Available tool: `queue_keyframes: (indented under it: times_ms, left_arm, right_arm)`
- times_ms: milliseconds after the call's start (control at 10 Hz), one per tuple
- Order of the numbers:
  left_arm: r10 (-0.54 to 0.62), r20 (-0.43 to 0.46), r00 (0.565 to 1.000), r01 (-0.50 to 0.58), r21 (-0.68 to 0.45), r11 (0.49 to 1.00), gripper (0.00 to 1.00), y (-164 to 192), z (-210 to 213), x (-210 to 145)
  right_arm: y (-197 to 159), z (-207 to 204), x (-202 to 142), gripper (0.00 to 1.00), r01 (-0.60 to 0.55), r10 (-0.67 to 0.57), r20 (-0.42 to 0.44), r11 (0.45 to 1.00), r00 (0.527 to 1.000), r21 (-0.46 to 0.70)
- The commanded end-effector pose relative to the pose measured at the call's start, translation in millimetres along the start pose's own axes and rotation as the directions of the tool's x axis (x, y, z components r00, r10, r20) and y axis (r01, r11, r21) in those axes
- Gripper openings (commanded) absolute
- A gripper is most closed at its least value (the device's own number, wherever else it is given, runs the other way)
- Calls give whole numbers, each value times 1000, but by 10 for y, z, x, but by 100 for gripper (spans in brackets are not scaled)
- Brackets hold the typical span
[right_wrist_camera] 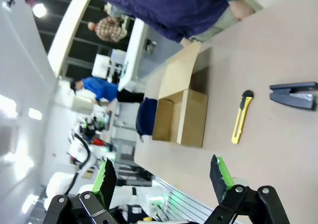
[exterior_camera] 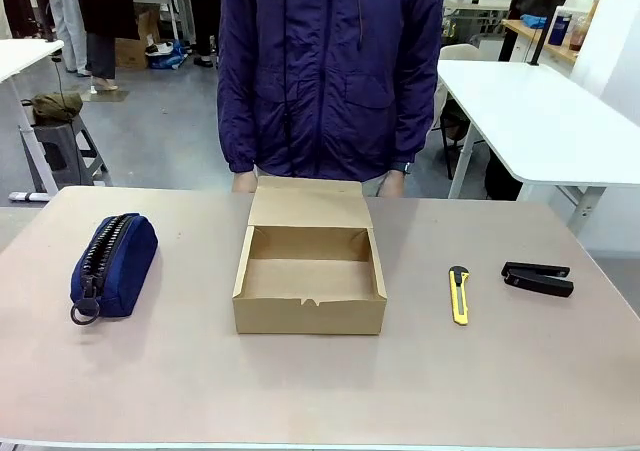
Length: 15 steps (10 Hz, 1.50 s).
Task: Pack the item into the box.
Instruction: Pick up the item indicated by the person and place it inside the Mailer Box.
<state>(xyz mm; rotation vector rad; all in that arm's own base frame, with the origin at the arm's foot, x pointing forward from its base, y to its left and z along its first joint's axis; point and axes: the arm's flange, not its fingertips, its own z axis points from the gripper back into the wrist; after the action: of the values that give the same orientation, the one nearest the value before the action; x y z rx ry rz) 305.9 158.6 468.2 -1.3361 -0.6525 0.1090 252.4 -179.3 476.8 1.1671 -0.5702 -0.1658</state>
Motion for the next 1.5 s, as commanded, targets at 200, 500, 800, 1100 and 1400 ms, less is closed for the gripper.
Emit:
queue_keyframes:
  times_ms: [200, 500, 800, 1100, 1400]
  left_arm:
    - [12, -103, 995, -5, 63, 998, 100, 226, -492, -225]
    - [55, -82, 995, -53, 31, 998, 100, 333, -364, -43]
    - [55, -82, 995, -53, 31, 998, 100, 333, -364, -43]
    - [55, -82, 995, -53, 31, 998, 100, 333, -364, -43]
    - [45, -88, 995, -43, 31, 999, 100, 338, -273, -76]
  right_arm:
    - [-428, -359, -144, 100, 36, -38, 24, 998, 999, 52]
    - [-490, -137, 24, 100, 78, -79, 19, 996, 997, 47]
    - [-490, -137, 24, 100, 78, -79, 19, 996, 997, 47]
    - [-490, -137, 24, 100, 78, -79, 19, 996, 997, 47]
    - [-490, -137, 24, 100, 78, -79, 19, 996, 997, 47]
